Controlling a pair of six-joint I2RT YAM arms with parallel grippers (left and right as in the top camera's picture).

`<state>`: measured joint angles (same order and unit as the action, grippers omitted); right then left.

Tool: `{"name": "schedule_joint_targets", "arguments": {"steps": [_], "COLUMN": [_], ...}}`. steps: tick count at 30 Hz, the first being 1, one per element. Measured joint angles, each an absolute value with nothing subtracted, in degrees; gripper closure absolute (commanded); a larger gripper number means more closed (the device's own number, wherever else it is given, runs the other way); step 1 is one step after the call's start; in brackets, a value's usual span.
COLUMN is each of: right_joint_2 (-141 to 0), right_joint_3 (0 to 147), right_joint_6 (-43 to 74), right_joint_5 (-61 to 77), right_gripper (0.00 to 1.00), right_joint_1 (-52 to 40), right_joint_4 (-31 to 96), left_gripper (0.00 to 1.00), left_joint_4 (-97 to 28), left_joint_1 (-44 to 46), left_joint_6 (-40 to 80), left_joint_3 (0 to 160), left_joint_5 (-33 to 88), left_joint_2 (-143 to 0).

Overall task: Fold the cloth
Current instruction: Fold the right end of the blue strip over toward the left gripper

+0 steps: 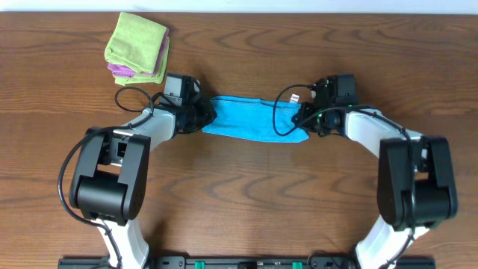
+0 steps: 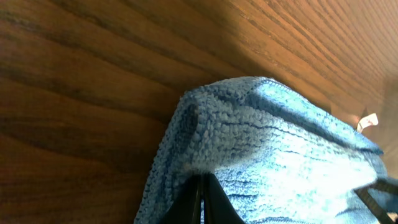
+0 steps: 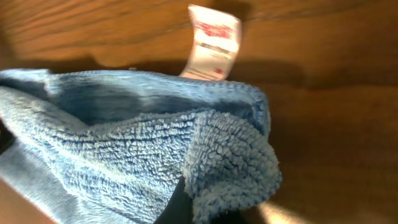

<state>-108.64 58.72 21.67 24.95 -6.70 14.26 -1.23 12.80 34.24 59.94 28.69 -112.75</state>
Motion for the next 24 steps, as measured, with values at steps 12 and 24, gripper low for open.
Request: {"name": "schedule_joint_targets", "arguments": {"steps": [12, 24], "right_joint_2": [-98.35, -97.6], "right_joint_3": [58.63, 58.59], "right_joint_6": [21.67, 23.7], "right_joint_5": [24.36, 23.92], "right_gripper": [0.99, 0.99], "right_joint_1": [-10.81, -14.41], "right_joint_4": [14.5, 4.84], "left_gripper": [0.94, 0.94], "left_joint_4": [-1.26, -1.5], "left_joint_1": [12.75, 12.75], "left_joint_6": [34.24, 34.48], "left_joint_3": [59.94, 59.94], "left_joint_5": [28.95, 29.8], "left_joint_2": [-112.75, -112.75]}}
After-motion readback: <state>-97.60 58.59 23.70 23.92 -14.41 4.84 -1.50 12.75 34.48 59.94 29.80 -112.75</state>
